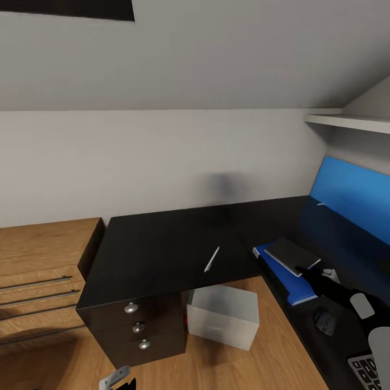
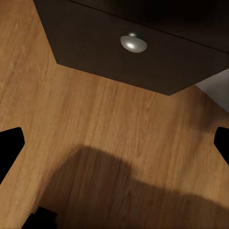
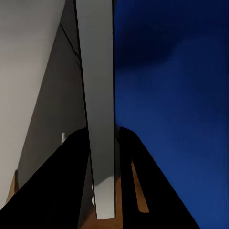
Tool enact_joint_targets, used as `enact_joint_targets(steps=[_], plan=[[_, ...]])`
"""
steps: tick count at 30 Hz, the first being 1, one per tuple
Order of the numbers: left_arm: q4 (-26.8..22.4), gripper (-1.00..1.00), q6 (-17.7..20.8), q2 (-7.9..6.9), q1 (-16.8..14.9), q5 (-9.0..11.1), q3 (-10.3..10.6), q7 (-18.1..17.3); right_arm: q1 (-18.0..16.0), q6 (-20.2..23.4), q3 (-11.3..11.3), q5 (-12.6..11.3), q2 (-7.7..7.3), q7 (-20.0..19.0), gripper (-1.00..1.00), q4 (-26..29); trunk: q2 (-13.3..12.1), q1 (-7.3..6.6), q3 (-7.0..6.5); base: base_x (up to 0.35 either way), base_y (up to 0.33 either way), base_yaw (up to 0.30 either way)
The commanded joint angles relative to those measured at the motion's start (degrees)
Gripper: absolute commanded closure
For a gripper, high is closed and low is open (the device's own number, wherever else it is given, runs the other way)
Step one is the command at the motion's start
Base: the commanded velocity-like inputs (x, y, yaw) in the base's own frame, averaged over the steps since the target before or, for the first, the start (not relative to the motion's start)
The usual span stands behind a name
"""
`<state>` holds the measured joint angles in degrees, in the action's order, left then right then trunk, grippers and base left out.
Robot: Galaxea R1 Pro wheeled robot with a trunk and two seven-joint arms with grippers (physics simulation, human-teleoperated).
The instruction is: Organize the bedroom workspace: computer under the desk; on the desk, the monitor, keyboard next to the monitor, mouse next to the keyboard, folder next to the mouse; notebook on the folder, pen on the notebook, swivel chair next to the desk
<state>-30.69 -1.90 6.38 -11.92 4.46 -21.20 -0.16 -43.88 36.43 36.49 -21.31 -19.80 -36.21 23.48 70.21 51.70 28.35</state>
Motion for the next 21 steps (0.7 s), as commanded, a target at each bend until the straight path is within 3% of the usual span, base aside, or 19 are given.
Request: enact_joint_targets(steps=[1, 21], plan=[[0.04, -1.00, -0.15, 0.04, -0.03, 0.47, -0.13, -0.02, -0.06, 0.39, 0.34, -0.14, 0.02, 0.24, 1.00, -0.04, 0.03, 0.00, 0.06, 0.003, 0.000, 0.000], [0.10, -1.00, -0.21, 0.04, -0.03, 0.46, -0.11, -0.02, -0.06, -0.52, 0.49, -0.21, 0.11, 1.28, 1.00, -0.24, 0.03, 0.00, 0.06, 0.000, 0.000, 0.000]])
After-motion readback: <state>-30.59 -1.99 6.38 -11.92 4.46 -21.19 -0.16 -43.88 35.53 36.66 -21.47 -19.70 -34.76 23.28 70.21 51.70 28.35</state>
